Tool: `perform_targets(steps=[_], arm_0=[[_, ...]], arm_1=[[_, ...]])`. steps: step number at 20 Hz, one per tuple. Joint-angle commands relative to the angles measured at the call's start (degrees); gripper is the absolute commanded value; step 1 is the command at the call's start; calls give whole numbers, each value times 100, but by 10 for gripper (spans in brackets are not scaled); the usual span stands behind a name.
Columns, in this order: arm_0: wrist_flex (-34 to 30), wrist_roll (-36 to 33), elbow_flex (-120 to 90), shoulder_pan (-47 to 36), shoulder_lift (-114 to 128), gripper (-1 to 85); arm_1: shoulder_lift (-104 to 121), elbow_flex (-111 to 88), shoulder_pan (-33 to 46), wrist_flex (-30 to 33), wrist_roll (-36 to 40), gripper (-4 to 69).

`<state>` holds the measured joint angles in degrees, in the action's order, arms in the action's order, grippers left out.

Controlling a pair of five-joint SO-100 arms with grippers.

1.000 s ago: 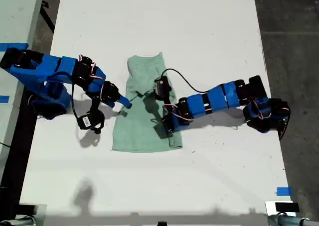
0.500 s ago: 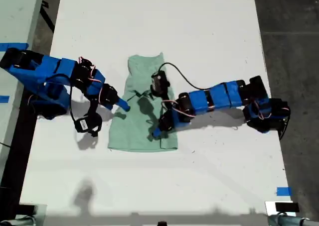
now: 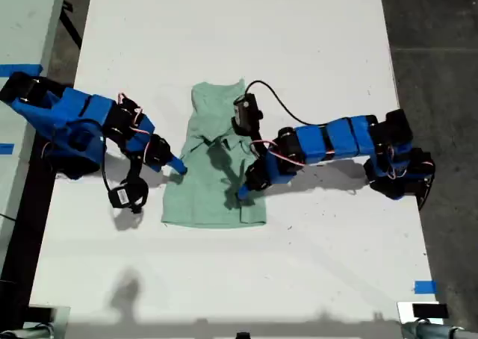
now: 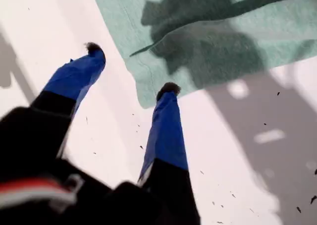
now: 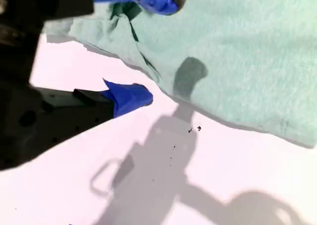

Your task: Fold tshirt

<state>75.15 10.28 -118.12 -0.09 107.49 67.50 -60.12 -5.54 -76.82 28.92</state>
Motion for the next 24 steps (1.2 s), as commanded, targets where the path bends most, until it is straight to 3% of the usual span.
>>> perform_targets(steps=[1,4,14,16,17,19,24], arm_0=[[-826,70,-519,35,220,251],[-1494,79,-1028,-44,-88,250],[-2347,519,-1345,220,-1143,217],[-2584,598,-1397,352,-1143,145],[-2874,721,-1521,457,-1143,27],[-3138,1090,-1608,747,-896,0],[-1389,2065,-1626,853,835,1]], arm_1=[[519,132,26,-44,88,253],[510,132,-9,-44,114,255],[483,35,-123,-35,123,254],[483,-9,-132,-35,123,254],[483,-35,-141,-35,114,254],[475,-79,-141,-18,105,253],[448,-114,-141,35,70,255]])
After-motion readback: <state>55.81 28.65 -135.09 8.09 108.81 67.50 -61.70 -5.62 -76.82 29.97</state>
